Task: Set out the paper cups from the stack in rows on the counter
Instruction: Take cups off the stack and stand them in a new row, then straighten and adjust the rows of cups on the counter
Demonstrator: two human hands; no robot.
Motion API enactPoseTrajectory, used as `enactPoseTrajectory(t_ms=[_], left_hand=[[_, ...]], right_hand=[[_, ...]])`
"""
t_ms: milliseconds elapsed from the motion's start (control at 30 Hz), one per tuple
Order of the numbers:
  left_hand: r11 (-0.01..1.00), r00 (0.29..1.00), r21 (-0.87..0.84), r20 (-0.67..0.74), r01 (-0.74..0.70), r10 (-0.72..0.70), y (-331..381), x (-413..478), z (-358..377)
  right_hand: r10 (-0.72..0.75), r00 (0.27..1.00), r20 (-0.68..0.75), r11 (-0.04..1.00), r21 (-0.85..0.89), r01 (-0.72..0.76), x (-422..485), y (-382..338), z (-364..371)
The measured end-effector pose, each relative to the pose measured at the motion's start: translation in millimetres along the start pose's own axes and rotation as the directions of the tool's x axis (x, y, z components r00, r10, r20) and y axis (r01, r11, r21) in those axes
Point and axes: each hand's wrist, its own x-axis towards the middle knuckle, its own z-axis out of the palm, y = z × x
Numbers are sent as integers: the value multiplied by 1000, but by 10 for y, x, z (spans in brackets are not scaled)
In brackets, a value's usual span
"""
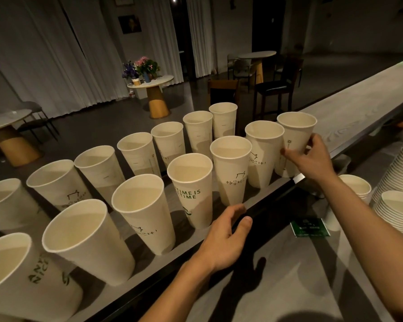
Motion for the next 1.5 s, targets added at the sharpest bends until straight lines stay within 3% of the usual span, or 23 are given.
enactPoseTrajectory(t_ms=[533, 667, 833, 1167, 1300, 1500], left_hand=[[1000, 1000, 10, -8, -14, 14, -23, -41, 32], [999, 999, 20, -7, -33, 33, -11, -78, 30], [999, 1000, -22, 2, -27, 27, 71, -223, 23], [995, 993, -55, -98, -77, 72, 118, -973, -316], [994, 984, -44, -147, -104, 97, 2, -1484, -588], [995, 949, -55, -309, -87, 65, -310, -2430, -1106]], right_hand=[[44, 996, 81, 999, -12, -43, 106, 101, 9], [115, 993, -18, 989, 99, -113, -128, 180, -17], [86, 988, -131, 982, 180, -62, -799, 77, 5], [-49, 968, 246, 987, 159, 10, -2093, -265, 326], [-116, 920, 374, 985, 164, 58, -2630, -542, 586], [-241, 791, 562, 969, 177, 170, -3441, -982, 1132]])
